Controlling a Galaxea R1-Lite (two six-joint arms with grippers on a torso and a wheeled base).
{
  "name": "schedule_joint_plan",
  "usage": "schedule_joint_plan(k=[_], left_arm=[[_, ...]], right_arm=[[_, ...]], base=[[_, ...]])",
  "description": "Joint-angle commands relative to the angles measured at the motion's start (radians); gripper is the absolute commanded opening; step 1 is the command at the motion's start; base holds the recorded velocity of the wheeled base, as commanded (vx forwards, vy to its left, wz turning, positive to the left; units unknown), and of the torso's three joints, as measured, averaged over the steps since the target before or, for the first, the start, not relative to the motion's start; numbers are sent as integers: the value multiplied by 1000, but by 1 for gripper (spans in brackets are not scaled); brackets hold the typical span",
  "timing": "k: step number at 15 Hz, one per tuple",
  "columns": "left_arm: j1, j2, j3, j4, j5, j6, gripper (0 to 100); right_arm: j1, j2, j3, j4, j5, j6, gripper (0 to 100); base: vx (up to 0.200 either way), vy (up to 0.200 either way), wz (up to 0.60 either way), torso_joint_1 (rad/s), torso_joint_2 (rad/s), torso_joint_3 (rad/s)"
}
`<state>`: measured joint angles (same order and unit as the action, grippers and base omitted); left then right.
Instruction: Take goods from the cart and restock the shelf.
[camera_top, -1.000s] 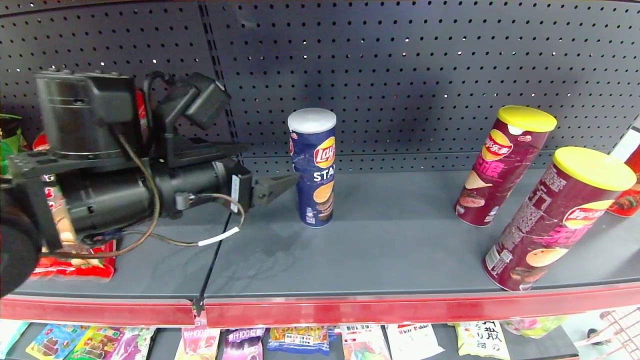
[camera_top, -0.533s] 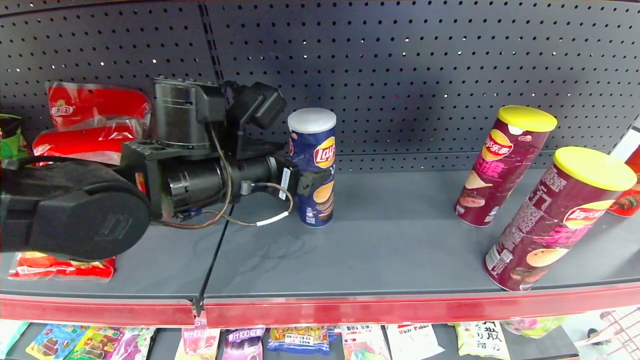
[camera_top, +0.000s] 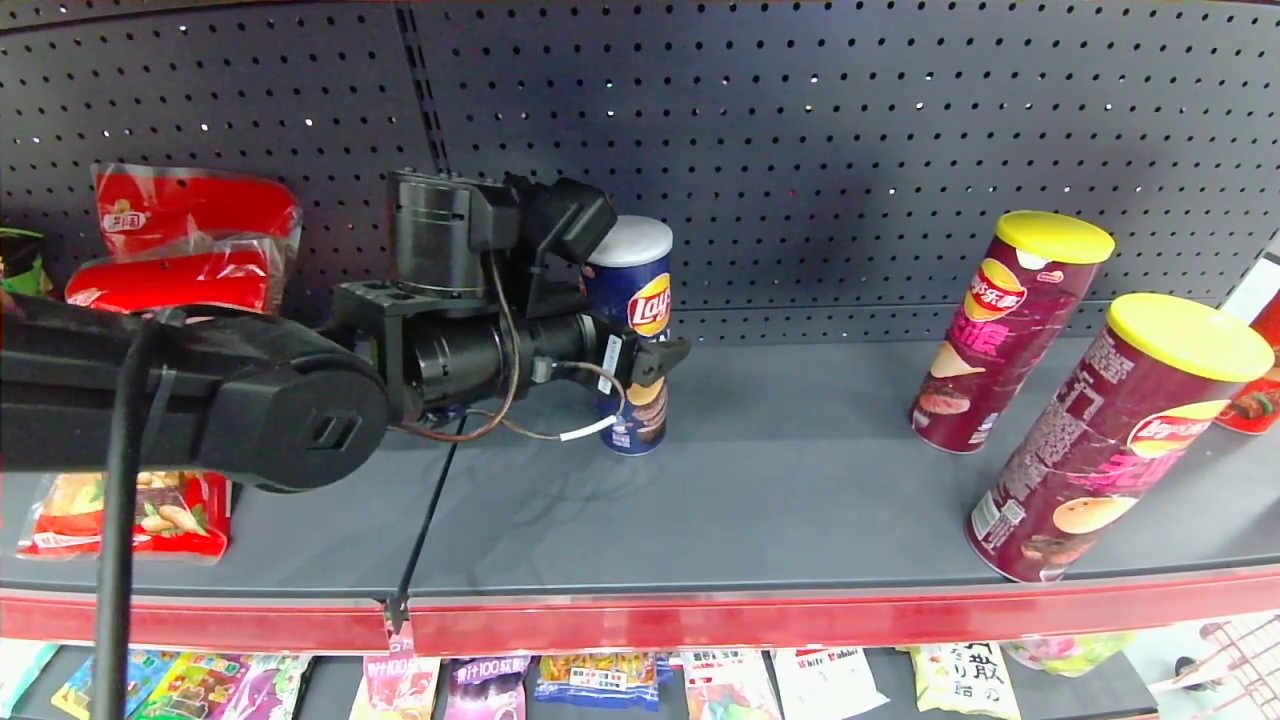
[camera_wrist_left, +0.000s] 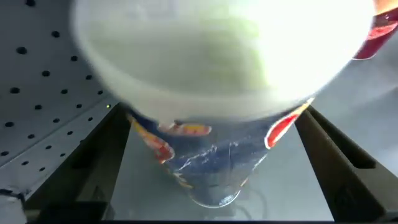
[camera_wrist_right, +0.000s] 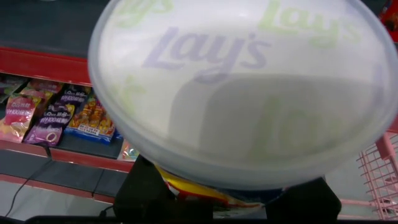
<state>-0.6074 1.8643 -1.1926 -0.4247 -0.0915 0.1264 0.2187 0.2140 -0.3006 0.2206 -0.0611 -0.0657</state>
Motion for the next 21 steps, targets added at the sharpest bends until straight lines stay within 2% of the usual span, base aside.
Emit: schedule_joint_plan(k=[1, 3, 5, 6, 11, 12, 13, 15, 17, 18, 19, 20, 21], left_arm=[[2, 15, -2, -17, 1, 4, 100], [3, 38, -4, -74, 9, 7, 100], [0, 62, -2, -132, 53, 7, 100], [0, 61, -1, -132, 50, 7, 0], [0, 41, 14, -126, 42, 7, 0], [-2, 24, 30, -124, 26, 7, 0], [0, 3, 50, -123, -14, 7, 0], [17, -105, 131, -54, -155, 7, 0], [32, -221, 208, 30, -326, 10, 0], [37, -257, 237, 49, -376, 24, 0], [48, -278, 264, 50, -413, 47, 0], [63, -292, 303, 49, -467, 99, 0], [74, -295, 321, 49, -493, 133, 0]], right_arm=[[1, 2, 0, 0, 0, 0, 0], [1, 2, 0, 0, 0, 0, 0], [1, 2, 0, 0, 0, 0, 0], [1, 2, 0, 0, 0, 0, 0], [1, 4, 0, 0, 0, 0, 0], [1, 4, 0, 0, 0, 0, 0], [2, 5, 0, 0, 0, 0, 0], [2, 8, -3, -1, 0, 0, 0], [2, 8, -6, -1, 1, 0, 0], [2, 10, -8, -1, 1, 0, 0], [2, 10, -9, -1, 1, 0, 0], [2, 10, -9, -1, 1, 0, 0], [2, 11, -11, -1, 1, 0, 0]], base=[[0, 0, 0, 0, 0, 0], [0, 0, 0, 0, 0, 0], [0, 0, 0, 0, 0, 0], [0, 0, 0, 0, 0, 0], [0, 0, 0, 0, 0, 0], [0, 0, 0, 0, 0, 0], [0, 0, 0, 0, 0, 0], [0, 0, 0, 0, 0, 0], [0, 0, 0, 0, 0, 0], [0, 0, 0, 0, 0, 0], [0, 0, 0, 0, 0, 0], [0, 0, 0, 0, 0, 0], [0, 0, 0, 0, 0, 0]])
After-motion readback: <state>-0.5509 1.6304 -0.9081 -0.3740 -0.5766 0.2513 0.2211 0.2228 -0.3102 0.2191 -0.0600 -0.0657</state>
